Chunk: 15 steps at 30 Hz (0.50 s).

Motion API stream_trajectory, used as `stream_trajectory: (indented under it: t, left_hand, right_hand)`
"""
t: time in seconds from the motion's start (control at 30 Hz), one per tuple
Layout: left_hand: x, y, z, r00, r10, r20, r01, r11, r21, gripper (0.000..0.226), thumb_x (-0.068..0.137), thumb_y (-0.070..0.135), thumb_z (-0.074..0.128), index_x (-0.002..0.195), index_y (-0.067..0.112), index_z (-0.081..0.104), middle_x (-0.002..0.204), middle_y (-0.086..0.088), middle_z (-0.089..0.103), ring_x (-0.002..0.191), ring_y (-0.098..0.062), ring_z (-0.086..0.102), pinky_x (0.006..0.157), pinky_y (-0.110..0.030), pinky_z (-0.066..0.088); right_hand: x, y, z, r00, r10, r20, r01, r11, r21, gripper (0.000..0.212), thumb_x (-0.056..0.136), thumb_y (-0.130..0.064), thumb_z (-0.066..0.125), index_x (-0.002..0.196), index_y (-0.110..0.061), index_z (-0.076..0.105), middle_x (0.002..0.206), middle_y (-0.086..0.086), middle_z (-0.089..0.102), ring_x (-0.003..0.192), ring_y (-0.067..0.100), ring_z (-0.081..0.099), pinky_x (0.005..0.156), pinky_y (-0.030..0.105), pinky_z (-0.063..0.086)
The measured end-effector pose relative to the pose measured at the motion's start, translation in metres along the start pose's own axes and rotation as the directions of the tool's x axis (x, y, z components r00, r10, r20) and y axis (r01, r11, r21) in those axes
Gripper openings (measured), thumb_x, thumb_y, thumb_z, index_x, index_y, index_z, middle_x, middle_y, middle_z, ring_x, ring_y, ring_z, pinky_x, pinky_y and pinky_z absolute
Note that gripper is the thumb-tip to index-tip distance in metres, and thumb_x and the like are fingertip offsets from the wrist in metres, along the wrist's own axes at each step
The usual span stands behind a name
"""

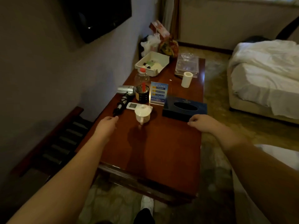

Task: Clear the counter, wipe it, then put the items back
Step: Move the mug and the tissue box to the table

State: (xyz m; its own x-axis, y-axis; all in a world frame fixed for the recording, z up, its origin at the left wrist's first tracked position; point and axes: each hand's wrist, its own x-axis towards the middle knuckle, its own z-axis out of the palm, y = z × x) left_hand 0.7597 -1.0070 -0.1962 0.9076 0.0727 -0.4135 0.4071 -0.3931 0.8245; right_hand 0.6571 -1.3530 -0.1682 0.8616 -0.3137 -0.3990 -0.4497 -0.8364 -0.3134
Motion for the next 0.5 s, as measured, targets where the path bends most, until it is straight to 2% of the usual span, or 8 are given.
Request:
stream_trajectory:
  t: [0.07, 0.13, 0.23, 0.3, 0.37, 0.5]
  left_hand:
    - [-0.029, -0.009, -0.031, 0.999, 0.037, -0.030, -0.037, 0.999, 0.018, 0.035, 0.098, 0.040, 0.054, 0.120, 0.013, 0.061, 0.110, -0.007, 0.063, 0.100, -0.024, 0.059, 0.085, -0.039, 0.045]
    - [-0.063, -0.021, -0.061, 0.996, 0.058, -0.065, -0.054, 0.997, 0.063, 0.033, 0.097, 0.042, 0.054, 0.117, 0.017, 0.061, 0.108, -0.005, 0.063, 0.098, -0.023, 0.059, 0.084, -0.039, 0.046]
    - [-0.126, -0.042, -0.100, 0.989, 0.066, -0.132, -0.046, 0.988, 0.148, 0.029, 0.097, 0.045, 0.051, 0.112, 0.023, 0.060, 0.102, 0.000, 0.063, 0.087, -0.019, 0.060, 0.081, -0.042, 0.052]
    - [-0.169, -0.058, -0.121, 0.980, 0.073, -0.184, -0.037, 0.980, 0.195, 0.021, 0.099, 0.042, 0.050, 0.108, 0.025, 0.059, 0.094, 0.001, 0.063, 0.079, -0.016, 0.060, 0.064, -0.034, 0.050]
    - [-0.210, -0.075, -0.141, 0.972, 0.088, -0.217, -0.032, 0.968, 0.250, 0.016, 0.100, 0.038, 0.049, 0.107, 0.026, 0.057, 0.089, 0.003, 0.062, 0.072, -0.013, 0.059, 0.055, -0.028, 0.046]
    - [-0.269, -0.121, -0.185, 0.963, 0.085, -0.255, 0.012, 0.935, 0.354, 0.019, 0.100, 0.037, 0.051, 0.110, 0.022, 0.059, 0.093, 0.007, 0.059, 0.072, -0.003, 0.056, 0.056, -0.022, 0.041]
  right_hand:
    - [-0.031, -0.018, 0.004, 0.997, -0.074, -0.029, 0.074, 0.997, -0.005, 0.035, 0.096, -0.040, 0.053, 0.126, -0.022, 0.056, 0.096, -0.006, 0.059, 0.072, 0.007, 0.055, 0.057, 0.023, 0.040]
    - [-0.062, -0.037, 0.010, 0.986, -0.163, -0.040, 0.162, 0.986, -0.029, 0.036, 0.096, -0.039, 0.053, 0.128, -0.024, 0.054, 0.102, -0.004, 0.059, 0.073, 0.008, 0.058, 0.056, 0.022, 0.042]
    - [-0.106, -0.066, 0.024, 0.950, -0.310, -0.028, 0.305, 0.945, -0.121, 0.040, 0.095, -0.040, 0.053, 0.132, -0.026, 0.052, 0.131, -0.001, 0.053, 0.107, 0.014, 0.057, 0.084, 0.026, 0.048]
    - [-0.134, -0.088, 0.035, 0.920, -0.392, 0.010, 0.388, 0.907, -0.160, 0.042, 0.094, -0.041, 0.053, 0.134, -0.027, 0.050, 0.136, -0.001, 0.049, 0.117, 0.015, 0.052, 0.095, 0.029, 0.045]
    - [-0.161, -0.114, 0.049, 0.881, -0.468, 0.062, 0.471, 0.864, -0.175, 0.043, 0.094, -0.042, 0.054, 0.134, -0.027, 0.049, 0.137, -0.003, 0.048, 0.119, 0.014, 0.050, 0.097, 0.030, 0.044]
    - [-0.213, -0.170, 0.085, 0.763, -0.631, 0.140, 0.647, 0.744, -0.168, 0.045, 0.092, -0.044, 0.055, 0.135, -0.029, 0.048, 0.137, -0.008, 0.046, 0.121, 0.012, 0.048, 0.097, 0.028, 0.044]
